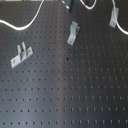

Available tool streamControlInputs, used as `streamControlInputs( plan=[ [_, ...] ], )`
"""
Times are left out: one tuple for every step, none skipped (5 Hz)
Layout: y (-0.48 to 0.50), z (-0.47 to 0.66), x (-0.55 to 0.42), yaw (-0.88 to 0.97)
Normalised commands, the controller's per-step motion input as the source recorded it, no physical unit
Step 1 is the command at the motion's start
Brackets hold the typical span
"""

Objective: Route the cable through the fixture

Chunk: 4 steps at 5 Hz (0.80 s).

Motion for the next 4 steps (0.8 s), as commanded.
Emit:
streamControlInputs(
  plan=[
    [-0.278,0.15,0.023,-0.74],
    [-0.282,0.15,0.043,-0.73],
    [-0.339,0.08,0.076,-0.70],
    [-0.321,0.02,0.313,-0.62]
  ],
)
